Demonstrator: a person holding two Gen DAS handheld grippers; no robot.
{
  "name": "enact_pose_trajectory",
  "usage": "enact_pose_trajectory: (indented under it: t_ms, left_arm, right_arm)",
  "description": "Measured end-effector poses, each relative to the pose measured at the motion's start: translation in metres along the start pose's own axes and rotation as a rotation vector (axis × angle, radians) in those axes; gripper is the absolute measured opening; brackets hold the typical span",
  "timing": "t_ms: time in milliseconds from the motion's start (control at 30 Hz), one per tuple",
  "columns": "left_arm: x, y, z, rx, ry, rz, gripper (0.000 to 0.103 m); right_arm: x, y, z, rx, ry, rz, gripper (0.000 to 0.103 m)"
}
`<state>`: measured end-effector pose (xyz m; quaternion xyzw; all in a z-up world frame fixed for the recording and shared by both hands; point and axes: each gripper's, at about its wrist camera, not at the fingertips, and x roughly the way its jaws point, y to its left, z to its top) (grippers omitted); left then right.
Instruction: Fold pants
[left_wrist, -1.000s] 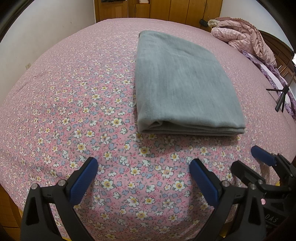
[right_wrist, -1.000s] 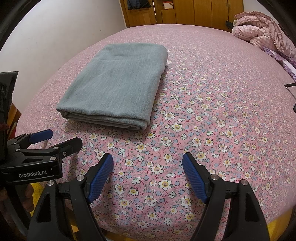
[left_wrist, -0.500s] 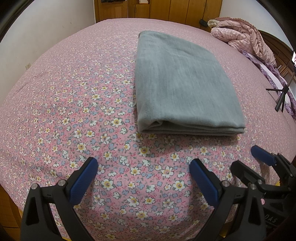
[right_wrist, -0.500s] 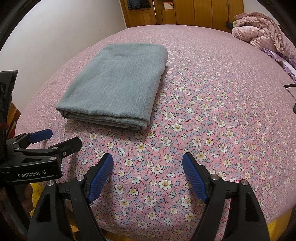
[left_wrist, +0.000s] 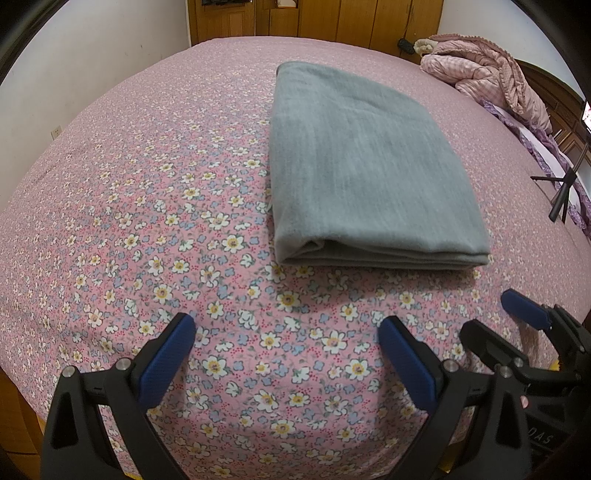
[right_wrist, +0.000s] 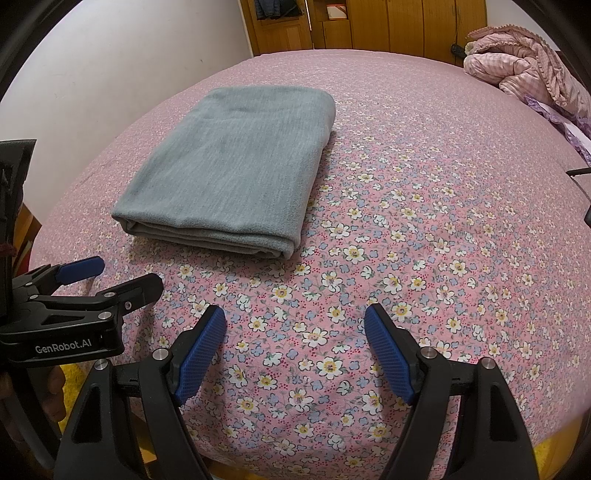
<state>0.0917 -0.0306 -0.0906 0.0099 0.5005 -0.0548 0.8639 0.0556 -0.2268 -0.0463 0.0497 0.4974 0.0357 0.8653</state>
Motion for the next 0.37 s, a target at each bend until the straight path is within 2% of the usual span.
enact_pose_trajectory:
  t_ms: [367]
  left_arm:
    - [-0.0005,-0.0004,-0.0003,0.0,0.0,0.0,0.102]
  right_arm:
    - [0.0008,-0.0024,0.0009,-0.004,-0.002,-0.001,0.08]
